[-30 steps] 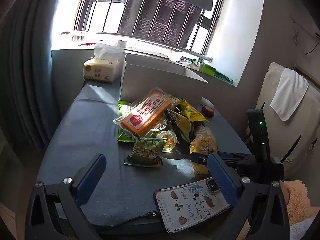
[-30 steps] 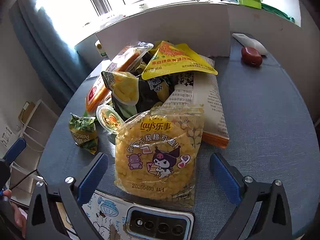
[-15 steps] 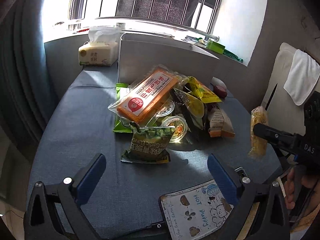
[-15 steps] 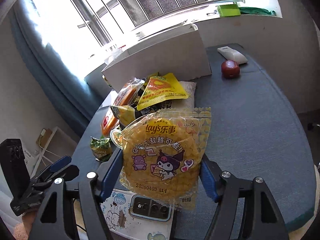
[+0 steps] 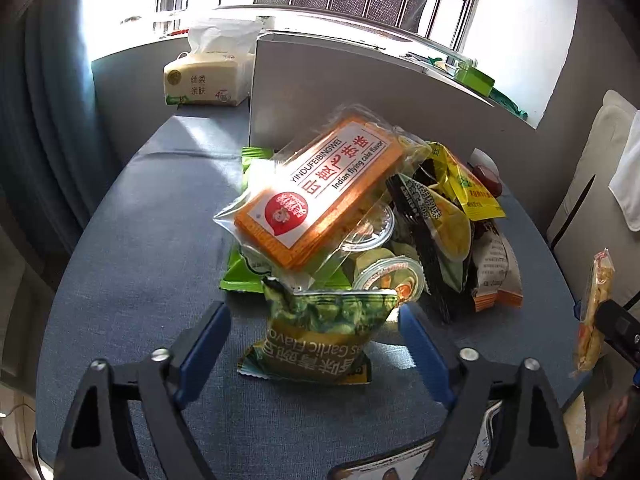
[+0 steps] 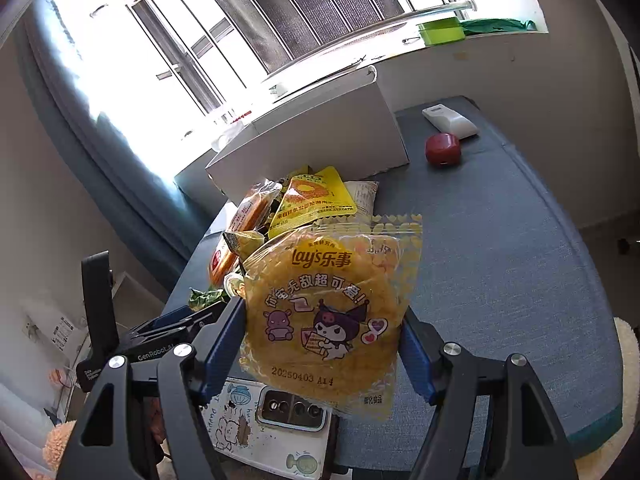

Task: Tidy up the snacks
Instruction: 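Place the Lay's bag in the box with right gripper while left drops garlic bag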

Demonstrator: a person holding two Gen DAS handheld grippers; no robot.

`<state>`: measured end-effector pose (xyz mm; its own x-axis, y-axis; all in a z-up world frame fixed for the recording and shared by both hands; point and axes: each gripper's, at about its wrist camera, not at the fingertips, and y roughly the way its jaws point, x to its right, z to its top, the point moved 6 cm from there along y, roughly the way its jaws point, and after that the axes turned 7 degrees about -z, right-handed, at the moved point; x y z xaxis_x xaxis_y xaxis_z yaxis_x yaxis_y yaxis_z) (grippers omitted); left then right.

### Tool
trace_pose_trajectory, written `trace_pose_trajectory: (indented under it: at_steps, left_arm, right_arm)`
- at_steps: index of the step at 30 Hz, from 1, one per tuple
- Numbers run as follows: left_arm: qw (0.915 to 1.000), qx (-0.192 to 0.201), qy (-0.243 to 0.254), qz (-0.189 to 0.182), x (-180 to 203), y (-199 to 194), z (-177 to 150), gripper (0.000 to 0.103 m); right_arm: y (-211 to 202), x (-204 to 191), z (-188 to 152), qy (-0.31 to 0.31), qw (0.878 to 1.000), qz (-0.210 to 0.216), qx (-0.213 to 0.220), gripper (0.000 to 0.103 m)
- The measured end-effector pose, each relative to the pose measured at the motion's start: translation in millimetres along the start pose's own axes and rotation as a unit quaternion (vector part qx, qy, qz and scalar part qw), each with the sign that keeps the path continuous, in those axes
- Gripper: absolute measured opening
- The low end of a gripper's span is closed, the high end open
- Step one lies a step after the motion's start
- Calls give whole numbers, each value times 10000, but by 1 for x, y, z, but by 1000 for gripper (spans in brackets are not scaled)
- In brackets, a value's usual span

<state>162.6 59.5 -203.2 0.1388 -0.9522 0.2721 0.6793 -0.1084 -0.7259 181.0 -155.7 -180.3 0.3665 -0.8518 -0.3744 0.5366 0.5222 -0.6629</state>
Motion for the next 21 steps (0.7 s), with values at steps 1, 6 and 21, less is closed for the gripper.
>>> trace_pose_trajectory:
  at_steps: [1,6,21]
  left_arm:
    - [10000,-44,-6,-44,-1,3,-1,50]
    - [9974,577,-72,-419,-1,-23,7,47]
    - [9812,1580,137,-1103,14,-87,116,45]
  right_arm:
    - [0,1,0,11,10000,2,-2,76]
    - [-1,1,-1,-17,10000,1,7,76]
    - [6,-9,72,-191,9989,368,233,76]
